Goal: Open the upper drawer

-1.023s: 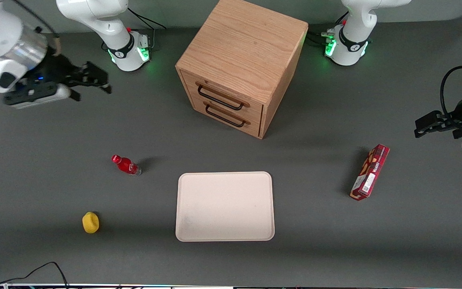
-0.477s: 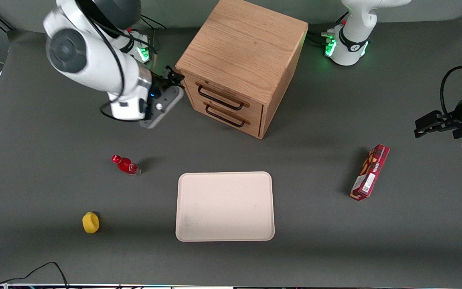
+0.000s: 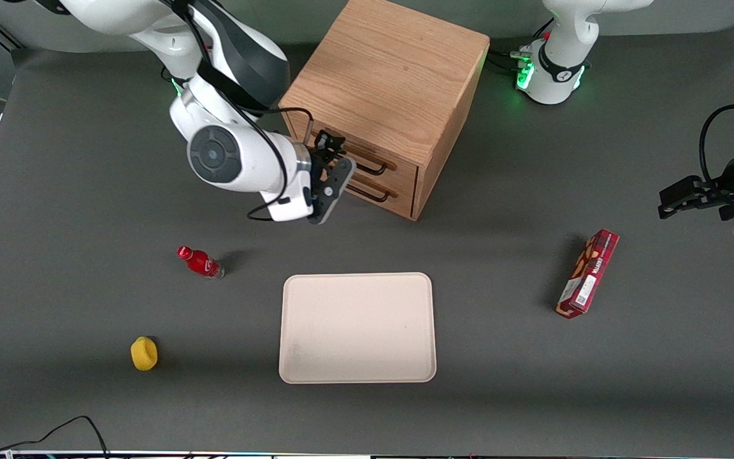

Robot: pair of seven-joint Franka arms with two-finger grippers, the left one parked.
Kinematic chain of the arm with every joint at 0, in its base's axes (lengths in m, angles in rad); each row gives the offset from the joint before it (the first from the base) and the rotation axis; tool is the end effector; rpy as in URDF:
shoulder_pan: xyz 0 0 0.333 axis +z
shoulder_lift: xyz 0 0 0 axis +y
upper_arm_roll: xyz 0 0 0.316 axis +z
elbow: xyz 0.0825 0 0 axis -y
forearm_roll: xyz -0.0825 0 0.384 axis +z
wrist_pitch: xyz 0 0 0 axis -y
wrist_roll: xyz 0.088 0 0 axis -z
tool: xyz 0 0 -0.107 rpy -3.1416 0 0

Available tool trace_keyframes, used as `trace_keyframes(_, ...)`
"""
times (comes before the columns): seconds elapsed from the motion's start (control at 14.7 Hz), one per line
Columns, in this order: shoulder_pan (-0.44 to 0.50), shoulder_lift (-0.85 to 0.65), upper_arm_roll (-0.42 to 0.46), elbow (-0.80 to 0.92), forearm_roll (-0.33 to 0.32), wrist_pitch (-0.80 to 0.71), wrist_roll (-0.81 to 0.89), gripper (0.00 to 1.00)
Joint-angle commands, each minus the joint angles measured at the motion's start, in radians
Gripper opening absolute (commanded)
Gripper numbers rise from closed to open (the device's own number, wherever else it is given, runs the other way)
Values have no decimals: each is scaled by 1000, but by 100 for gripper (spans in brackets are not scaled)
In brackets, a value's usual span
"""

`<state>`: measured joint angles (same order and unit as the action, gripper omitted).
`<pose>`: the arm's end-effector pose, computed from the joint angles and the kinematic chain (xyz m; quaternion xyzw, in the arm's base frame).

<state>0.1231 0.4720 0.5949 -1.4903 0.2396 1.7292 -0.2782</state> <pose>0.5218 0.4042 0.4347 -0.8690 -0.4235 0.1279 0.2218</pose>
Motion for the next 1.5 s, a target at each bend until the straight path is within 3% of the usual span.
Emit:
trace_keyframes(0.0, 9, 39, 6, 15, 7, 15, -26, 100)
trace_keyframes(0.82, 23, 59, 6, -71, 0, 112, -27, 100)
trace_keyframes(1.43, 6, 180, -15, 71, -111, 102, -35, 100)
